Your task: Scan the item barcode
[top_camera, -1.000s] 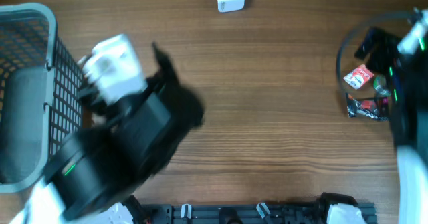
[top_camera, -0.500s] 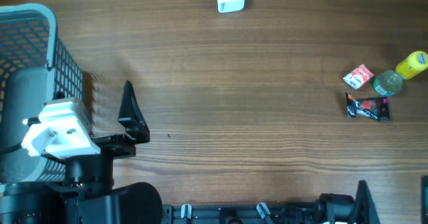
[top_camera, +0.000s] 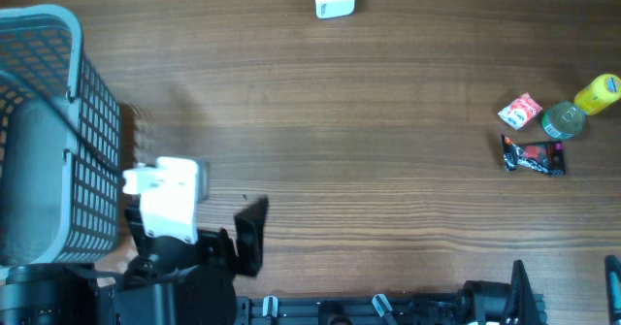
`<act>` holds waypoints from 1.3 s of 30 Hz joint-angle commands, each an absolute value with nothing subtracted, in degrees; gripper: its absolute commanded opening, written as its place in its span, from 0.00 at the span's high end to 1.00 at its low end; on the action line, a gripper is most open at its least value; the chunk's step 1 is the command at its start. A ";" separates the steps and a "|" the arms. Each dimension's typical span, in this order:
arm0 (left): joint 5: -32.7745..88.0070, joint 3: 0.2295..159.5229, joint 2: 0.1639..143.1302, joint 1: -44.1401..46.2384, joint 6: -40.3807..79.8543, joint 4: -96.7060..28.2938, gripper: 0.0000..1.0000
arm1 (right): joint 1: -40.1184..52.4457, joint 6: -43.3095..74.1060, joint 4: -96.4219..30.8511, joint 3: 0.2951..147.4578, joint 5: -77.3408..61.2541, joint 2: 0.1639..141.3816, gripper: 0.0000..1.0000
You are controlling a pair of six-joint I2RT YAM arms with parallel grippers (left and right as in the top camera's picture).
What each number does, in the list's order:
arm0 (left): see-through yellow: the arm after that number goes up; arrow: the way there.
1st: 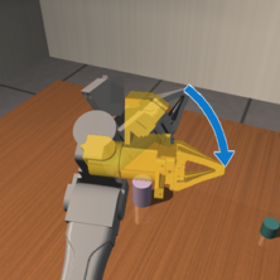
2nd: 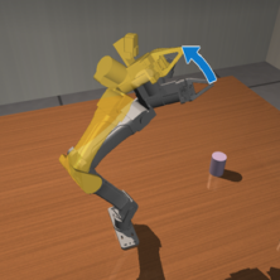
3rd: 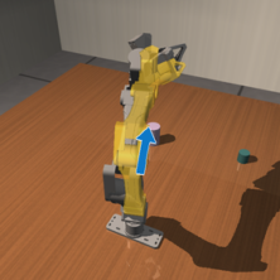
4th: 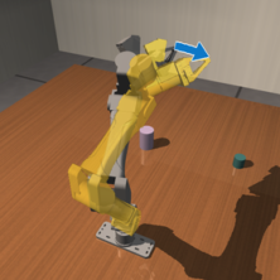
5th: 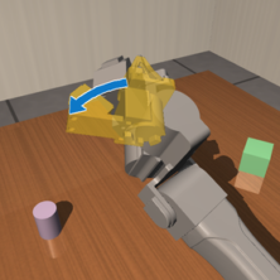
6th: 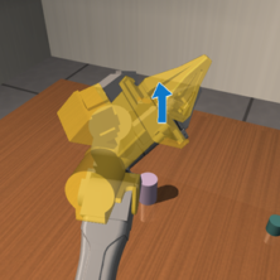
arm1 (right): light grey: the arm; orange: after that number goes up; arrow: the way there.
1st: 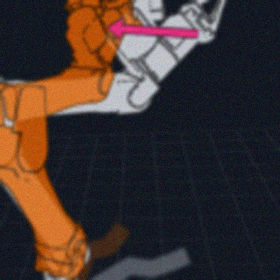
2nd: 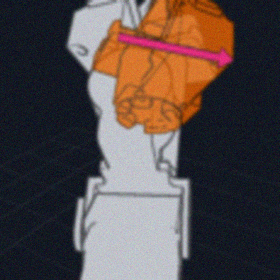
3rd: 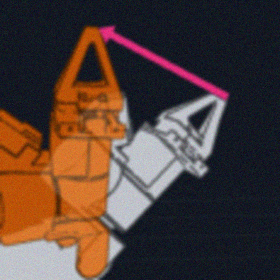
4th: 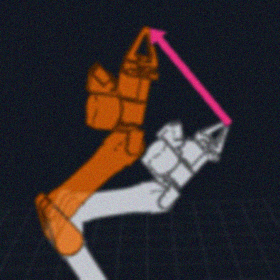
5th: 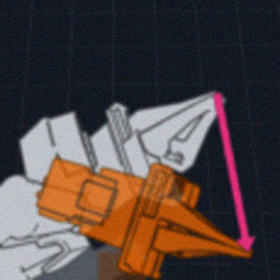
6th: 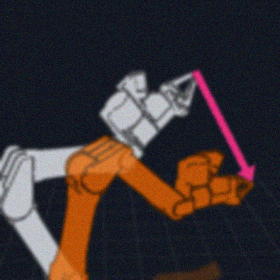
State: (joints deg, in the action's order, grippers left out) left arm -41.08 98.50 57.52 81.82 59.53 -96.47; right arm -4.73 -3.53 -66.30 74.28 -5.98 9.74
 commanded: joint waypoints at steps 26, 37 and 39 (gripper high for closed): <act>-26.39 98.15 57.52 82.21 60.47 -96.49 0.00 | 0.95 6.02 9.67 0.08 -3.20 0.16 0.00; -26.39 98.15 57.52 82.21 60.47 -96.49 0.00 | 0.91 7.64 0.10 0.30 -3.84 0.25 0.00; -26.39 98.15 57.52 82.21 60.47 -96.47 0.00 | 0.89 7.62 0.12 0.30 -3.84 0.25 0.00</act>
